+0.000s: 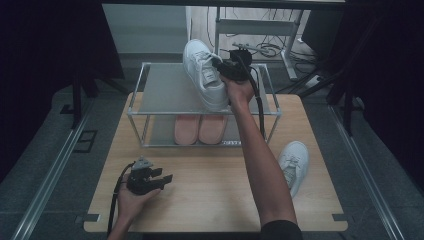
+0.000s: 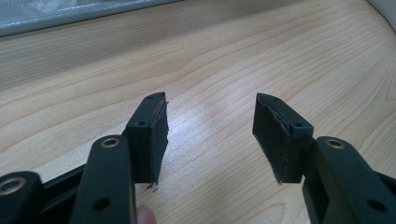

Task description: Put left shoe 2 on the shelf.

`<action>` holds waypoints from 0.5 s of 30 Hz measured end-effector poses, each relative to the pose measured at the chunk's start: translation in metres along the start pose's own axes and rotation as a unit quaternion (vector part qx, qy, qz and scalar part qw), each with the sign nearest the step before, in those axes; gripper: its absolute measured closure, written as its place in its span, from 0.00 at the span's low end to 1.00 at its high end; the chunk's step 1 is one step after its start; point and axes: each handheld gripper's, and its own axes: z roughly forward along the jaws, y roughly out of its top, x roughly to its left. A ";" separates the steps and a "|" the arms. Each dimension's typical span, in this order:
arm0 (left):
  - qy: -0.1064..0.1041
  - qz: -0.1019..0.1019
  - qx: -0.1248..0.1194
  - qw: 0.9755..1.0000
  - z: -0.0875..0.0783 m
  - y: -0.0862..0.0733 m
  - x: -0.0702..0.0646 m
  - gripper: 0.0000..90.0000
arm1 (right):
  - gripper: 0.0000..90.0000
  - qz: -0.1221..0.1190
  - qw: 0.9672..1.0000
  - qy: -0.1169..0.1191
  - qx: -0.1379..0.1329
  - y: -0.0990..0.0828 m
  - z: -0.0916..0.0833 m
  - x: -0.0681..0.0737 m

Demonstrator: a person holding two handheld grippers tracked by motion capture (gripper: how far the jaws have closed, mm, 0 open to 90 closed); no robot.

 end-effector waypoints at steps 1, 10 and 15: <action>-0.001 -0.001 -0.002 1.000 -0.001 0.000 0.000 0.51 | 0.89 0.000 1.000 -0.002 0.002 0.001 0.003 0.000; 0.000 0.002 -0.002 1.000 -0.001 0.000 0.000 0.51 | 0.89 0.002 0.999 -0.029 0.015 0.000 0.030 0.004; 0.000 0.003 -0.002 1.000 0.000 0.000 -0.001 0.51 | 0.89 0.020 0.998 -0.041 0.034 -0.007 0.045 -0.002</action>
